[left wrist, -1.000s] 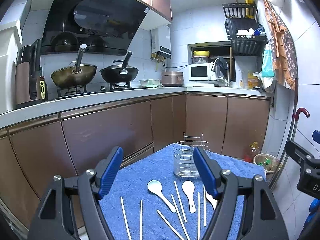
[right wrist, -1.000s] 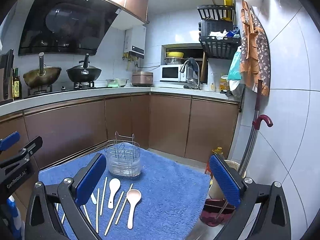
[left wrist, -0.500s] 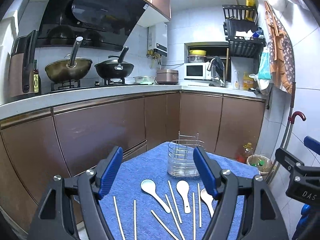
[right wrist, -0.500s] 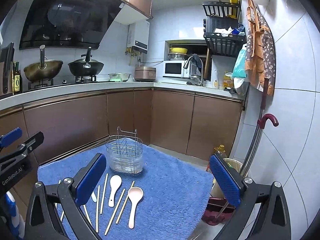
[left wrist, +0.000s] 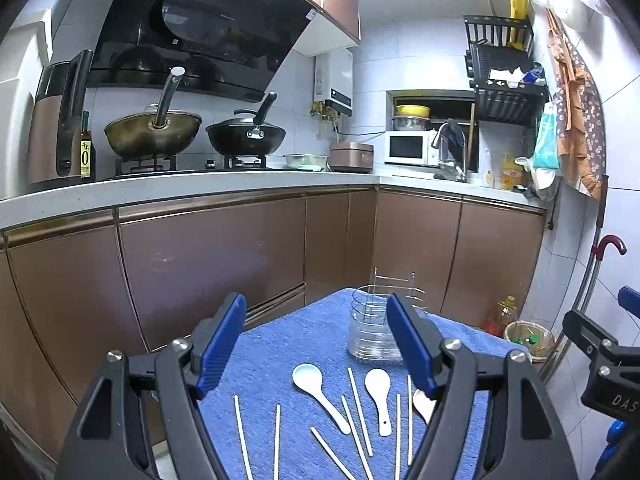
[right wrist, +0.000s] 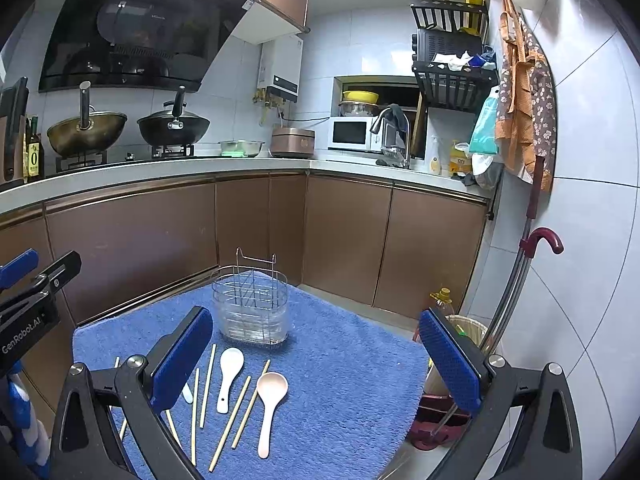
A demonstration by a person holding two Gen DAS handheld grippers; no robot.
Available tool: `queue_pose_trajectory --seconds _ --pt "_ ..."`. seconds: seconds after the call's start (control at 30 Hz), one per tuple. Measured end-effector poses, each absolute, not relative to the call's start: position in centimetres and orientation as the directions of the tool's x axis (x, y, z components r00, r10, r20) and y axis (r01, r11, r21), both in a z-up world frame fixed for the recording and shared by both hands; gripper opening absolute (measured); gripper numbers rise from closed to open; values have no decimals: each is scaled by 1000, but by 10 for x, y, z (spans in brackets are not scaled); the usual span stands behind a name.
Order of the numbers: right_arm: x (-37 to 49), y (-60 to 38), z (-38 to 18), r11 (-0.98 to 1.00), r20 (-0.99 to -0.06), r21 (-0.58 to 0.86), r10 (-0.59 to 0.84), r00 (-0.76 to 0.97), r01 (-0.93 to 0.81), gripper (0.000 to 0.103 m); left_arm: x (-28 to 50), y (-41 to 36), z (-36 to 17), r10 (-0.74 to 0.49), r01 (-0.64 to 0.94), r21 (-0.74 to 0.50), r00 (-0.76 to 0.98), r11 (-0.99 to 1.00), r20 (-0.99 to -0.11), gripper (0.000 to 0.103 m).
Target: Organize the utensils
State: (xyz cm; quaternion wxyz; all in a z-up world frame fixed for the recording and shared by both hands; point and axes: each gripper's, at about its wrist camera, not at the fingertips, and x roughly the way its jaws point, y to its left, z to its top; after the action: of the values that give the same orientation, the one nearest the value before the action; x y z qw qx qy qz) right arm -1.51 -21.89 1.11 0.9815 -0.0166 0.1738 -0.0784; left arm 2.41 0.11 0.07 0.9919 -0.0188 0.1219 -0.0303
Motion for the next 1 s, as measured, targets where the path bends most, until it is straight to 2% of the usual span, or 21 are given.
queue_pose_trajectory --seconds 0.13,0.3,0.4,0.53,0.8,0.87,0.97,1.0 --pt "-11 -218 9 988 -350 -61 -157 924 145 103 26 6 -2 -55 38 -82 975 996 -215 71" --pt "-5 -217 5 989 -362 -67 -145 921 129 103 35 3 -4 -80 74 -34 960 997 -270 71" --pt "2 -218 3 993 -380 -59 -116 918 101 103 42 8 -6 -93 82 -48 951 995 -296 71" --pt "11 -233 -3 998 -417 -14 -57 907 57 103 57 21 -14 -120 96 -83 927 992 -354 71" --pt "43 -268 -29 996 -539 86 19 842 32 103 119 54 -56 -223 101 -242 803 965 -553 71" --pt "54 -276 -41 992 -578 126 63 813 12 100 140 61 -70 -269 104 -295 752 950 -602 71" --pt "76 -286 -64 976 -635 215 167 754 -35 84 171 65 -92 -324 107 -347 675 932 -662 70" --pt "85 -290 -73 968 -652 247 207 730 -53 76 181 65 -100 -341 111 -358 649 927 -680 70"
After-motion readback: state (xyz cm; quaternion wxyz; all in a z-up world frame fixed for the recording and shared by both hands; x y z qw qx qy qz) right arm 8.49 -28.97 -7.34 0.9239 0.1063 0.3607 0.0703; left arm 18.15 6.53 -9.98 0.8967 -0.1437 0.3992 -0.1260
